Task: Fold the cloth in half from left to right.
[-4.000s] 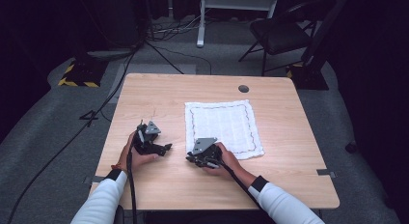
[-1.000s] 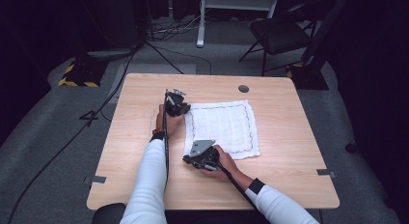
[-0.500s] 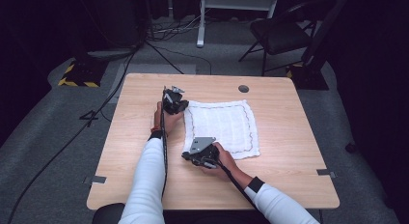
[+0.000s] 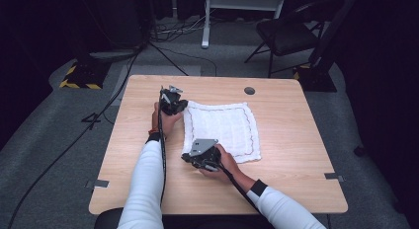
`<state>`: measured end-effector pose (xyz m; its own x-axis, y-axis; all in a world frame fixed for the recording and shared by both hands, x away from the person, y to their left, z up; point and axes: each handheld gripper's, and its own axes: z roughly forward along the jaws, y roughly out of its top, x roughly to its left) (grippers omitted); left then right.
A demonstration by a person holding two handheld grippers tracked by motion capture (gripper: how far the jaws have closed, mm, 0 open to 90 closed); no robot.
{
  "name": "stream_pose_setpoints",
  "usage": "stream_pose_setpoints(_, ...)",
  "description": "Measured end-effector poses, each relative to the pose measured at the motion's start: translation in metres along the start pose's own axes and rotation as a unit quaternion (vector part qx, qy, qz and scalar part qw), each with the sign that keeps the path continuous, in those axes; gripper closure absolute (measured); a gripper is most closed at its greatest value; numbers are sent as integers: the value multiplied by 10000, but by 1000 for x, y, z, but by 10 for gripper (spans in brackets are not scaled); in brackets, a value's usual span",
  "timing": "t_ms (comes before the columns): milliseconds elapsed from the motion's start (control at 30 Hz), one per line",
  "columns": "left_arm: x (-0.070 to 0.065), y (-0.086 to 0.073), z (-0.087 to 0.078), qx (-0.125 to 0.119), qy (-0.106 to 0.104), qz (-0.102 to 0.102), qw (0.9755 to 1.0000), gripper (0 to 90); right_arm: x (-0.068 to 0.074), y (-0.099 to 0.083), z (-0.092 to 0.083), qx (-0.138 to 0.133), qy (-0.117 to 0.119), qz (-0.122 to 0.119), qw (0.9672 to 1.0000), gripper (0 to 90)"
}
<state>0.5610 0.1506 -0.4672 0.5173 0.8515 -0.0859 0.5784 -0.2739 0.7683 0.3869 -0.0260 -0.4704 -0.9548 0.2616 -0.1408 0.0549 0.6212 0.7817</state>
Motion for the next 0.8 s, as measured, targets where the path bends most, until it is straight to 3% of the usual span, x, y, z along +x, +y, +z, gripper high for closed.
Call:
stream_pose_setpoints(367, -16, 20, -1, -126, -32, 185, 9997, 847, -15, -8, -35, -76, -254, 92, 9996, 878)
stream_pose_setpoints(800, -52, 41, 16, -177, -201, 422, 9988, 846, -30, -31, -85, -212, -575, 278, 9977, 878)
